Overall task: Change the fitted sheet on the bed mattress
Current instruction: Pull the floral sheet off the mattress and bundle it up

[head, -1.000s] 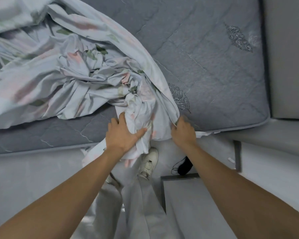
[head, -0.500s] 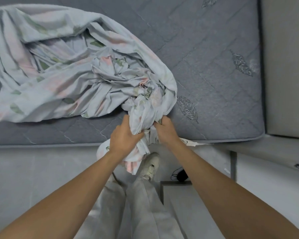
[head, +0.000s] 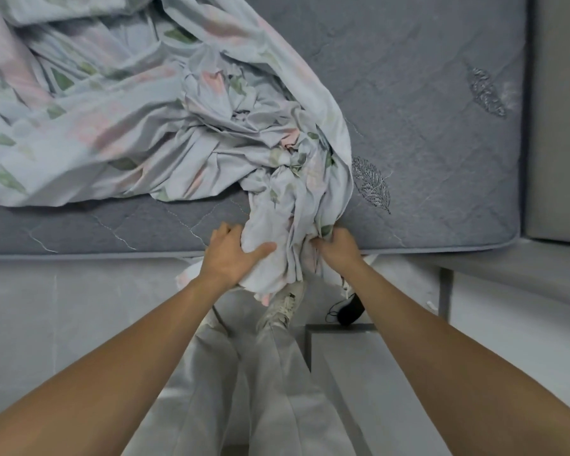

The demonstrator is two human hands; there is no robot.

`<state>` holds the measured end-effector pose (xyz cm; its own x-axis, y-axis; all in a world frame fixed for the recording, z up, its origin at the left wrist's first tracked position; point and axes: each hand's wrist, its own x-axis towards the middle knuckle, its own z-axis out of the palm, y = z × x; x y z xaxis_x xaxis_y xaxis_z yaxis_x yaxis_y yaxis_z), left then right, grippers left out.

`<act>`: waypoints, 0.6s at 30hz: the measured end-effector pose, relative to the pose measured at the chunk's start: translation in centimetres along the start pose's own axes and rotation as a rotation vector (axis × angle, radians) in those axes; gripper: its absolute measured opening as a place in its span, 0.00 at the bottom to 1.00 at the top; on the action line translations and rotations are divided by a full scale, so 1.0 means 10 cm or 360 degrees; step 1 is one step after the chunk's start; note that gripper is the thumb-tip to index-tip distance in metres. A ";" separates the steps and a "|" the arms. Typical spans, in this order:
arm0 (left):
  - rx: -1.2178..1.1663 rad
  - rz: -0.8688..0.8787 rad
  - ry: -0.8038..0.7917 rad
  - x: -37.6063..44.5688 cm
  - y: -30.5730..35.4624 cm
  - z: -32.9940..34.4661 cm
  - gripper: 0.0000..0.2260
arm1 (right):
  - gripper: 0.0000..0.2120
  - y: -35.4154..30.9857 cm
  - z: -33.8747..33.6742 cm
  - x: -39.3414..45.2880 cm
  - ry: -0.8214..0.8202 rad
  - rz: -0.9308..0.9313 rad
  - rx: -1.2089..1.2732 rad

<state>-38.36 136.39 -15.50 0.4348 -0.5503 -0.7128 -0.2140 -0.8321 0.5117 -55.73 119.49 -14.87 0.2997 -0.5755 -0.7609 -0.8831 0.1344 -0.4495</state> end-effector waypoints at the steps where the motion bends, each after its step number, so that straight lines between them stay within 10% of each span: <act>1: 0.0005 0.0014 -0.0023 0.02 0.03 0.02 0.32 | 0.05 0.01 0.02 0.00 0.0000 0.0011 0.0019; 12: -0.0861 0.0308 -0.0041 -0.38 0.53 0.04 0.17 | 0.11 -0.51 0.04 -0.53 -0.0040 -0.0091 0.0782; 18: -0.1175 0.0559 0.0166 -0.74 0.80 -0.54 0.25 | 0.16 -1.15 -0.20 -1.05 -0.0299 -0.0271 0.1271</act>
<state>-38.53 134.19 -3.55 0.5363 -0.7305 -0.4228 0.2616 -0.3324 0.9061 -49.46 122.37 -0.79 0.5232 -0.5052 -0.6863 -0.3206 0.6295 -0.7078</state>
